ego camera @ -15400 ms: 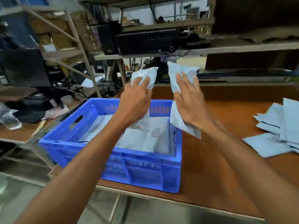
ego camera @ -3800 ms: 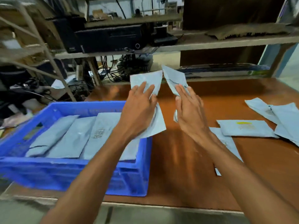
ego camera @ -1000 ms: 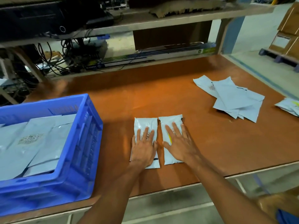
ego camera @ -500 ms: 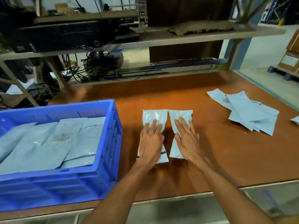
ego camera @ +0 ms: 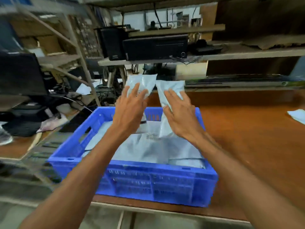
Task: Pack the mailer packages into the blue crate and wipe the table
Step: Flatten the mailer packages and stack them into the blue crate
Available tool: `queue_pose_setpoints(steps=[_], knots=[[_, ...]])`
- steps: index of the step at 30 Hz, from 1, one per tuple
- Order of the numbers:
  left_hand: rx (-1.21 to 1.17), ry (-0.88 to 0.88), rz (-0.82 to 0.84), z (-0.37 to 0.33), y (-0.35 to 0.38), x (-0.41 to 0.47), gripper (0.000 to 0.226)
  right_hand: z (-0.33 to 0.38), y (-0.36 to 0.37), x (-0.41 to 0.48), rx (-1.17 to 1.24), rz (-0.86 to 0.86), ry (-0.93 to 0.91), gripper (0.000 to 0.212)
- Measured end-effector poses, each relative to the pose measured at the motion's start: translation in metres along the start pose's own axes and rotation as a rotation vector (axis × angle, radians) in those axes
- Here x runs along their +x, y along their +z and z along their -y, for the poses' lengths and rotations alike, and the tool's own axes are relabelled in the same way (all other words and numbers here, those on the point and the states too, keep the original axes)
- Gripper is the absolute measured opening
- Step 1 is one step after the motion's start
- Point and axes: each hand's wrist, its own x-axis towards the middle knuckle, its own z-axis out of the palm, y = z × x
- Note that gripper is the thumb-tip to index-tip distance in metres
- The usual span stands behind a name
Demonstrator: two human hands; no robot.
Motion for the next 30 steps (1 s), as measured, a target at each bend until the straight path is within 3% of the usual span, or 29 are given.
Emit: queue_pose_setpoints(steps=[3, 6, 9, 12, 14, 16, 18, 25, 28, 30], knots=[[0.140, -0.005, 0.235, 0.081, 0.029, -0.027, 0.067, 0.051, 0.062, 0.003, -0.014, 0.156, 0.038, 0.052], [0.168, -0.045, 0.334, 0.118, 0.042, -0.048, 0.063, 0.085, 0.102, 0.001, -0.046, 0.236, 0.063, 0.050], [0.162, 0.040, 0.357, 0.134, 0.045, -0.059, 0.054, 0.101, 0.138, 0.006, -0.060, 0.356, 0.113, 0.052], [0.044, 0.092, 0.426, 0.137, 0.049, -0.067, 0.044, 0.102, 0.164, 0.009, -0.116, 0.637, 0.239, 0.065], [-0.083, 0.049, 0.527, 0.134, 0.056, -0.076, 0.057, 0.098, 0.171, 0.005, -0.175, 0.779, 0.275, 0.067], [-0.065, -0.076, 0.797, 0.138, 0.069, -0.083, 0.057, 0.095, 0.172, 0.001, -0.266, 0.832, 0.235, 0.068], [-0.072, -0.129, 0.886, 0.140, 0.075, -0.088, 0.058, 0.092, 0.176, -0.001, -0.337, 0.866, 0.212, 0.069], [-0.086, -0.149, 0.946, 0.134, 0.071, -0.086, 0.058, 0.090, 0.177, 0.001, -0.341, 0.877, 0.242, 0.069], [-0.029, -0.154, 0.787, 0.121, 0.059, -0.073, 0.055, 0.085, 0.155, 0.008, -0.232, 0.683, 0.193, 0.064], [-0.086, -0.192, 0.582, 0.101, 0.051, -0.057, 0.057, 0.074, 0.123, 0.015, -0.255, 0.454, 0.115, 0.053]])
